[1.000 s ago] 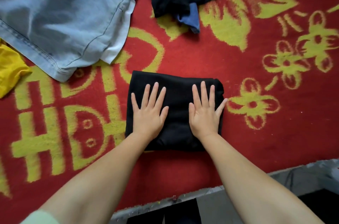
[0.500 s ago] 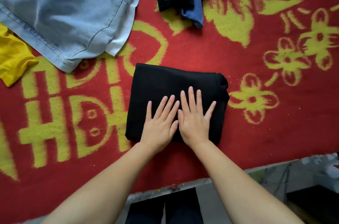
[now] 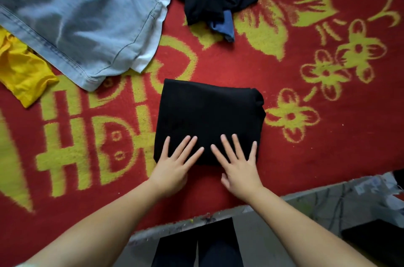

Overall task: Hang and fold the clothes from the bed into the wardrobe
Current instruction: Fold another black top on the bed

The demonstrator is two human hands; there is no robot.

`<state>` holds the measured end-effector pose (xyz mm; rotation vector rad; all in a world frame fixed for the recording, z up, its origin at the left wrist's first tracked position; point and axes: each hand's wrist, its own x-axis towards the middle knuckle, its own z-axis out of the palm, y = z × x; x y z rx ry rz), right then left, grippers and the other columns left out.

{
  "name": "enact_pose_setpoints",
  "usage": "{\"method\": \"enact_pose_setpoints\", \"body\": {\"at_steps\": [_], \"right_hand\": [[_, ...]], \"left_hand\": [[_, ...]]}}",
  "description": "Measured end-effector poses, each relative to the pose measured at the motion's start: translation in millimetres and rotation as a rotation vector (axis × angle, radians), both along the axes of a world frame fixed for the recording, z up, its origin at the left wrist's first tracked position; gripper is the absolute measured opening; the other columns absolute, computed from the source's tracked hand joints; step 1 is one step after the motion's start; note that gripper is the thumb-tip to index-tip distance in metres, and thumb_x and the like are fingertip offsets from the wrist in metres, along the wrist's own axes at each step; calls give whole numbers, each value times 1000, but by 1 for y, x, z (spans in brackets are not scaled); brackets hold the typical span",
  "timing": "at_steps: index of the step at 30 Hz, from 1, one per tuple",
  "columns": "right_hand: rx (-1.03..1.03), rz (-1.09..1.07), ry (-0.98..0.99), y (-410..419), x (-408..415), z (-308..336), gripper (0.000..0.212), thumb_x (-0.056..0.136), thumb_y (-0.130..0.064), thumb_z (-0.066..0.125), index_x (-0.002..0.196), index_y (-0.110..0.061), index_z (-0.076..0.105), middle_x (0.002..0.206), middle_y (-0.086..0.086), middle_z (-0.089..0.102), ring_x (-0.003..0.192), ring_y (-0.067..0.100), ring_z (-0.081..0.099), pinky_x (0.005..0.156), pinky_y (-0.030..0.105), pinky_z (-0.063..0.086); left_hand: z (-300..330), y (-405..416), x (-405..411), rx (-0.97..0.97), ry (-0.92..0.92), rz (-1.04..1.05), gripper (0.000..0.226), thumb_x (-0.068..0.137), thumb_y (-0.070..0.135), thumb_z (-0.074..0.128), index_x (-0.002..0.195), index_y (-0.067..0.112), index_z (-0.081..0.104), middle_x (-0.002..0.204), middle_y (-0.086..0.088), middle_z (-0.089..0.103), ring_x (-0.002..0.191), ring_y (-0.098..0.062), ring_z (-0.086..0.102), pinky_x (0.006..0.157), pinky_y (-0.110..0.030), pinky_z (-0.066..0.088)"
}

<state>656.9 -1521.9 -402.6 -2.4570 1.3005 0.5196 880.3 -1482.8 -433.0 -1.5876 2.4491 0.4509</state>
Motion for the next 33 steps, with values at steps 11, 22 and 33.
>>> {"method": "enact_pose_setpoints", "body": {"at_steps": [11,22,33], "right_hand": [[85,-211,83,-54,13,1,89,90,2,48,153,-36,-1,161,-5,-15,146,39,-7,110,58,26],[43,-19,32,-113,47,139,91,87,7,50,153,-37,6,160,-6,12,147,35,12,91,40,48],[-87,744,-12,-34,159,229,93,88,6,50,152,-38,-1,161,-8,8,147,34,11,79,35,46]], "left_hand": [[9,-60,-1,204,-81,172,92,90,-3,46,150,32,-15,158,-8,-22,146,-30,-16,113,-52,24],[157,-86,25,175,-65,415,86,90,-9,43,152,32,0,159,-1,10,146,-31,10,88,-38,51],[255,110,51,47,-152,1048,82,89,-10,37,153,28,4,159,-3,15,145,-34,13,97,-42,44]]}}
